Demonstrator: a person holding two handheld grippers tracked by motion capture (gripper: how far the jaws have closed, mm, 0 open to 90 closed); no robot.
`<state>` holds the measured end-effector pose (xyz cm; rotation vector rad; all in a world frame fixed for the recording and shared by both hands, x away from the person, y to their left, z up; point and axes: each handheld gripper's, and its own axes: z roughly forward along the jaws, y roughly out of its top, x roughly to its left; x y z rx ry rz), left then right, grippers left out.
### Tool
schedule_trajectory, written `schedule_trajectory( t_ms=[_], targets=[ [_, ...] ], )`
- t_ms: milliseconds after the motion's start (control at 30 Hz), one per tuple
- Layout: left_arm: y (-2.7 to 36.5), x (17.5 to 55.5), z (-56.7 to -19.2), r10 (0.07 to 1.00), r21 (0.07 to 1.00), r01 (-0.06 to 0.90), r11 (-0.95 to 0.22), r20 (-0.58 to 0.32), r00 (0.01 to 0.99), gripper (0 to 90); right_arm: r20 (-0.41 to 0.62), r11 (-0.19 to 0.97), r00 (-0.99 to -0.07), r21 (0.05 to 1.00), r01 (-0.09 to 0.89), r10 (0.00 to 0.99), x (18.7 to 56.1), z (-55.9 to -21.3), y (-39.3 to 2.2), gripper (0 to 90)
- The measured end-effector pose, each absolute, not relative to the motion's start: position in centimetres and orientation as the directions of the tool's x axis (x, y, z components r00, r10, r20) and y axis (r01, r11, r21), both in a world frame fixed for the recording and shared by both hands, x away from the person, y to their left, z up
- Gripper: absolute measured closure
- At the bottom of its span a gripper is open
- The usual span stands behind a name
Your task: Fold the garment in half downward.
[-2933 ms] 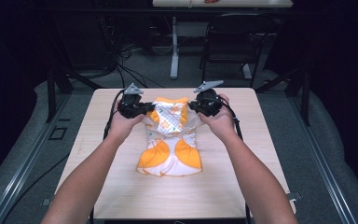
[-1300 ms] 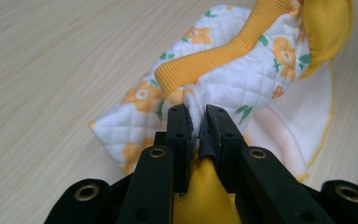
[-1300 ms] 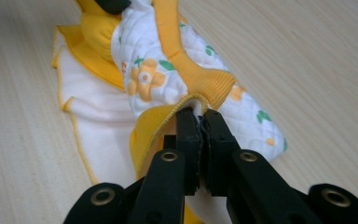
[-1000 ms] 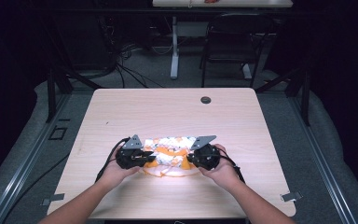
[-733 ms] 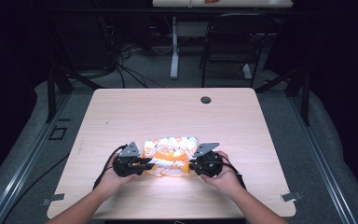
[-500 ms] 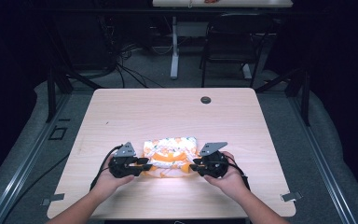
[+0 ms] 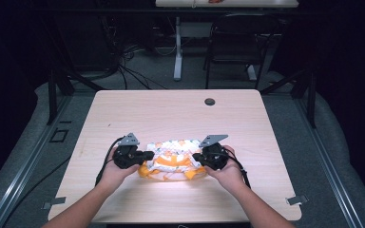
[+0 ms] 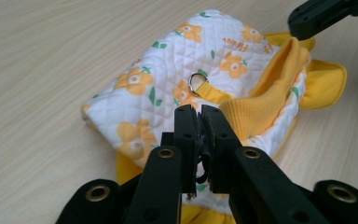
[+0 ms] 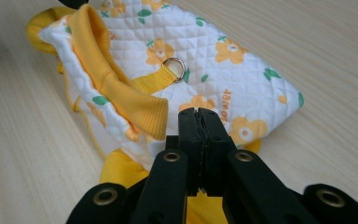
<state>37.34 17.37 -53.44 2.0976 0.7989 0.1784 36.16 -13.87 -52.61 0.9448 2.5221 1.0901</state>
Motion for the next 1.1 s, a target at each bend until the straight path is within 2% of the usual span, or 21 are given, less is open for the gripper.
schedule_trajectory(
  t_ms=[267, 567, 800, 1100],
  targets=[
    [16.5, 36.3, -54.3, 0.554, 0.759, 0.471, -0.450, -0.177, 0.814, 89.2, 0.115, 0.510, -0.792, 0.707, 0.490, 0.600, 36.6, -53.8, -12.7, 86.8],
    [16.8, 34.4, -55.3, 0.529, 0.731, 0.460, -0.504, -0.159, 0.833, 89.5, 0.100, 0.564, -0.827, 0.686, 0.460, 0.553, 34.1, -54.2, -12.9, 87.4],
    [17.0, 33.9, -56.4, 0.534, 0.721, 0.486, -0.495, -0.189, 0.824, 89.5, 0.112, 0.567, -0.823, 0.673, 0.476, 0.557, 33.7, -55.2, -13.1, 87.0],
    [16.7, 33.8, -57.1, 0.536, 0.706, 0.488, -0.512, -0.181, 0.824, 89.5, 0.106, 0.570, -0.813, 0.660, 0.489, 0.573, 33.4, -56.4, -13.1, 88.2]
  ],
)
